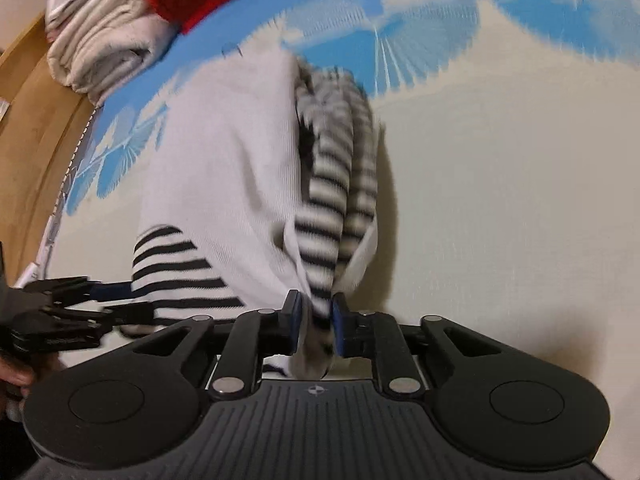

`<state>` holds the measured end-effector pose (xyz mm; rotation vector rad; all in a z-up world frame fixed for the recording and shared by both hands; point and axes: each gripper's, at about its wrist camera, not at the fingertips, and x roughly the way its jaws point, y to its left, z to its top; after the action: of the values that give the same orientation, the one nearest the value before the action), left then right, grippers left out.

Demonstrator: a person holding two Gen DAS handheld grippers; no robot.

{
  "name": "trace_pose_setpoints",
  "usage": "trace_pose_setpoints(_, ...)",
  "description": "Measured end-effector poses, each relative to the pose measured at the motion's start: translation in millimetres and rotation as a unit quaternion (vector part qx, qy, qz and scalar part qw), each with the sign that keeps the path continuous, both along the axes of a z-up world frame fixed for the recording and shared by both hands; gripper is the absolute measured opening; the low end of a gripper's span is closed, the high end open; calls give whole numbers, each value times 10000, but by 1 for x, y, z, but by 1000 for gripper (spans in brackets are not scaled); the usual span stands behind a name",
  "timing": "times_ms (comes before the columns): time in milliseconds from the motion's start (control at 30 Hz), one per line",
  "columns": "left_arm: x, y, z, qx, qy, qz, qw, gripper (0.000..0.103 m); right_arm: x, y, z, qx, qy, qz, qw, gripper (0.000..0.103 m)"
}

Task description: Fold small clothes

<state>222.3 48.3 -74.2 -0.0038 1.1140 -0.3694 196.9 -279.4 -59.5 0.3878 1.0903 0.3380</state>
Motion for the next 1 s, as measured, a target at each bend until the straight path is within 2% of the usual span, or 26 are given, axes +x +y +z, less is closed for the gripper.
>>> trace_pose_setpoints(100,7,-2,9,-280,-72,46,9996,59,9,-8,19,217,-649,-311,9972,20)
trace_pose_setpoints(133,8,-5,5,-201,24,-7,9998,59,13,-10,23,339,-834,-407,9951,20)
trace_pose_setpoints(200,9,-19,-9,377,155,-290,9987,59,23,-10,25,519,-1095,-499,9914,20)
trace_pose_setpoints(233,8,-25,-11,531,96,-439,9976,59,29,-8,23,543,-1149,-523,9905,20)
trace_pose_setpoints(300,6,-31,-11,566,-19,-571,9968,63,46,-4,13,561,-1073,-648,9905,19)
trace_pose_setpoints(433,6,-27,-14,488,9,-569,9972,64,79,5,-6,663,-934,-885,9895,21)
trace_pose_setpoints(467,6,-26,-14,457,31,-556,9974,64,86,9,-10,677,-883,-920,9895,23)
trace_pose_setpoints(533,6,-23,-16,433,36,-573,9974,65,96,20,-20,748,-890,-878,9893,37)
trace_pose_setpoints(600,6,-23,-15,415,40,-584,9974,65,103,33,-27,588,-958,-752,9908,38)
trace_pose_setpoints(633,6,-22,-14,403,37,-589,9974,65,105,38,-29,495,-1007,-719,9911,35)
trace_pose_setpoints(667,6,-21,-14,397,28,-592,9975,65,108,42,-29,460,-1063,-729,9906,27)
trace_pose_setpoints(700,6,-20,-12,385,8,-592,9975,65,110,44,-27,487,-1112,-731,9899,7)
trace_pose_setpoints(767,4,-19,-8,358,-66,-591,9976,65,110,42,-15,646,-1380,-790,9852,6)
trace_pose_setpoints(833,3,-18,-2,295,-179,-622,9975,65,109,30,4,1051,-1646,-835,9772,5)
trace_pose_setpoints(900,2,-17,5,153,-310,-640,9974,66,110,15,13,1088,-1669,-1081,9740,5)
trace_pose_setpoints(933,3,-16,10,27,-377,-622,9973,66,113,11,11,863,-1553,-1171,9771,5)
trace_pose_setpoints(1000,6,-13,15,-205,-383,-511,9977,66,121,13,-1,83,-1267,-1113,9856,5)
